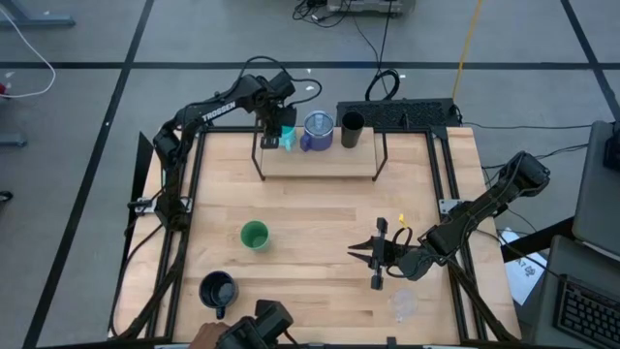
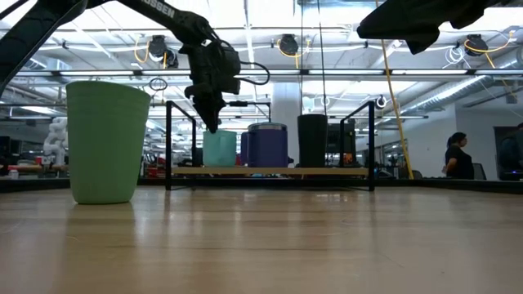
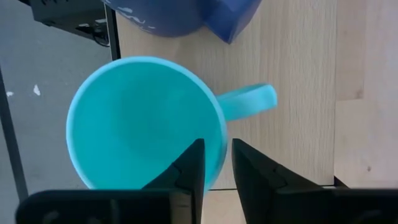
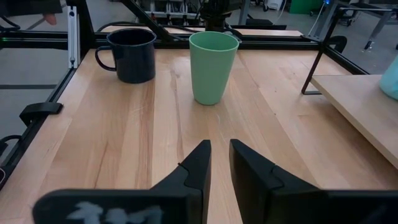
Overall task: Stack small to large cups/mugs on shelf
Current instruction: Put the green cup on the shelf
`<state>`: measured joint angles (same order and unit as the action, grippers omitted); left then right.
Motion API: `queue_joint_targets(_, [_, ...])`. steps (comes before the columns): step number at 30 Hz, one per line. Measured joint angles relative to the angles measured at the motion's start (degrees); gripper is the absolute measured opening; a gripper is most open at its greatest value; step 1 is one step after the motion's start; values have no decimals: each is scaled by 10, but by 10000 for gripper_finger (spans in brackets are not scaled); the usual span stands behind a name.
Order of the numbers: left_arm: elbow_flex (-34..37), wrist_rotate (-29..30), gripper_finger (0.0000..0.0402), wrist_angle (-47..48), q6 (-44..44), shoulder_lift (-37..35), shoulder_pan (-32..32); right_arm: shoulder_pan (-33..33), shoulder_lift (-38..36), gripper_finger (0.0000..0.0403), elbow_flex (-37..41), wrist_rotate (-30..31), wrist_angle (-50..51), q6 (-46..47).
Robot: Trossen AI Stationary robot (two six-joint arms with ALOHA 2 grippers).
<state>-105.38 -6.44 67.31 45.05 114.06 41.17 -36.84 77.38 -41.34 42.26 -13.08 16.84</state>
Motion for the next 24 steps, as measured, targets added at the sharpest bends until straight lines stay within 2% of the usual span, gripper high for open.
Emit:
queue_joint_targets(12, [0,22,83,15,-6,-16,-5,0,0,47,0,0,0,0])
queue_joint_targets(24, [0,26,83,15,-27,-100,-20,0,0,47,0,0,-2,0])
